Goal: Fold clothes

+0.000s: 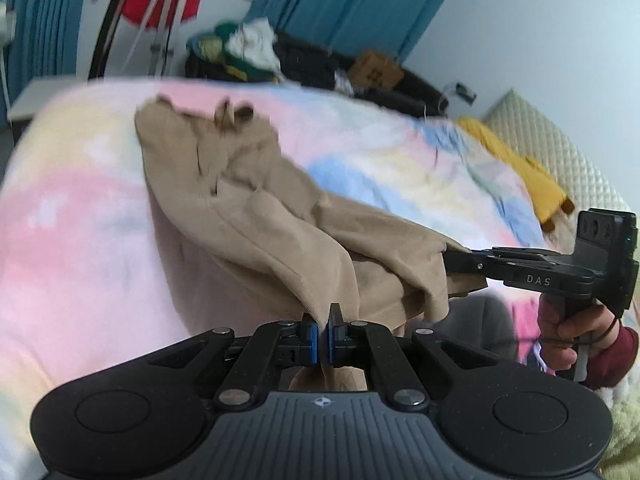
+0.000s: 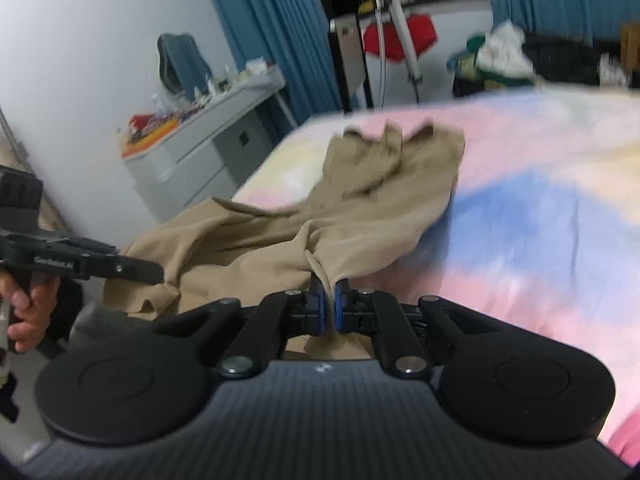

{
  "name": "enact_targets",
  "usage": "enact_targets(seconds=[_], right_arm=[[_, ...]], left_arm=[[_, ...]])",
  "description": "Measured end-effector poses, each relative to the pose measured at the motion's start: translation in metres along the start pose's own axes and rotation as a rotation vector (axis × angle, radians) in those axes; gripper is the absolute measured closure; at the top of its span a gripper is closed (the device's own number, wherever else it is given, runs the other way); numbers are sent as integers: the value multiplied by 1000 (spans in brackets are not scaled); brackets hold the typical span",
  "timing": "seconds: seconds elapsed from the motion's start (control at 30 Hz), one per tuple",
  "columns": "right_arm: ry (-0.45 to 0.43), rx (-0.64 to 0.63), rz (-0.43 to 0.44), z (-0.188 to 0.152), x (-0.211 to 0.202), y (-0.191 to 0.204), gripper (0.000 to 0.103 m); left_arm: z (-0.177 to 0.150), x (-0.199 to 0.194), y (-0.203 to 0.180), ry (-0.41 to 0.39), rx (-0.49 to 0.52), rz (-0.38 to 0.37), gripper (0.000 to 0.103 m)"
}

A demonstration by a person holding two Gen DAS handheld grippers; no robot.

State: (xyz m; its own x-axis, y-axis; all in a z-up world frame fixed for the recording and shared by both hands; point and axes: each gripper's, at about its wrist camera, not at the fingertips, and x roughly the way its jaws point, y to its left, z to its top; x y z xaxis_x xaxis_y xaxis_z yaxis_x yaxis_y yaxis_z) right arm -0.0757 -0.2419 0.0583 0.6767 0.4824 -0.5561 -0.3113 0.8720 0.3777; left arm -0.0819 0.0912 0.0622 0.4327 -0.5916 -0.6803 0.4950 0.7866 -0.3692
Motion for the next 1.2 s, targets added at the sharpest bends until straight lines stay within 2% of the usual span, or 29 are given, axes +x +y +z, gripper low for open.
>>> enact_targets(seconds=[0.07,0.13,0.27,0.4,0.53,0.6,0.73,0.83,0.97,1.03,1.13,1.17,1.2], right_arm=[[28,28,18,-21,-3,-3,95],[26,47,34,-24,-2,-3,95],[-51,-3,17,11,7,0,95],[-103,0,-3,61,34,-12,95],[-130,38,-39,106,81,-39,95],[-118,61,-68,118,113,-57,95],[-84,109,-130,137,180,-92,95],[-43,116,-180,141,231,-116,94],[21,139,-223,133,286,-144,94],[45,135,-232,126,303,-151,94],[40,120,-222,121,305,-153,93],[38,124,-216,121,302,-153,93],[34,133,-211,121,298,-152,92]], left_arm=[[-10,5,6,7,3,2,98],[-19,10,12,14,5,4,98],[18,6,24,-52,31,27,98],[73,16,40,-102,44,36,97],[127,58,71,-156,46,56,97],[149,86,94,-187,41,69,97],[183,164,147,-176,-9,122,96],[192,219,181,-124,-32,160,96],[190,270,212,-59,-51,186,95],[187,281,222,-51,-66,176,92],[187,281,226,-60,-89,165,90],[183,275,221,-64,-98,178,87],[180,268,216,-69,-106,194,75]])
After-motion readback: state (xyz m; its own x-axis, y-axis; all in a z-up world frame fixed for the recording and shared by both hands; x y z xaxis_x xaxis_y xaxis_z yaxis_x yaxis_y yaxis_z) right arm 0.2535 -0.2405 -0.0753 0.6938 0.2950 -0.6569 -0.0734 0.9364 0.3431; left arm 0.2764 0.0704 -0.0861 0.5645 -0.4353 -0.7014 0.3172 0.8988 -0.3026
